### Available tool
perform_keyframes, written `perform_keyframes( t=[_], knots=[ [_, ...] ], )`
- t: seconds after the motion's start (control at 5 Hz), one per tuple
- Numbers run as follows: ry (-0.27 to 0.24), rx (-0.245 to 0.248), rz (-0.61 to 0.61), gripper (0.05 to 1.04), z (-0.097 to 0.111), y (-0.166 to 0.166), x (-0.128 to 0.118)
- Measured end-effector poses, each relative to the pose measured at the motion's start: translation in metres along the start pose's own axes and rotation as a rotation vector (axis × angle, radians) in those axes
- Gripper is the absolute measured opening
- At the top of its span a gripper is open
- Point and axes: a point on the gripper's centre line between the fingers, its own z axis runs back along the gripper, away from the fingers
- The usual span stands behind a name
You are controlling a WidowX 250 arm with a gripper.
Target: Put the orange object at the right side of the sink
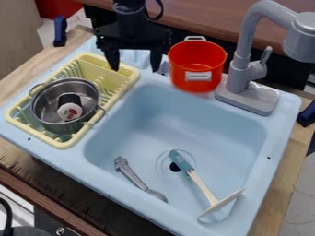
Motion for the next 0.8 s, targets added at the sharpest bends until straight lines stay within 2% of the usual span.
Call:
perform_keyframes(
  t=[0.2, 0.4, 0.8],
  knots=[
    [-0.020, -0.066, 0.059, 0.999, 0.005, -0.008, 0.010],
    [-0.080, -0.113, 0.110, 0.999, 0.022, -0.008, 0.015],
    [-0.140, -0.120, 0.101, 0.999, 0.017, -0.030, 0.009]
  ],
)
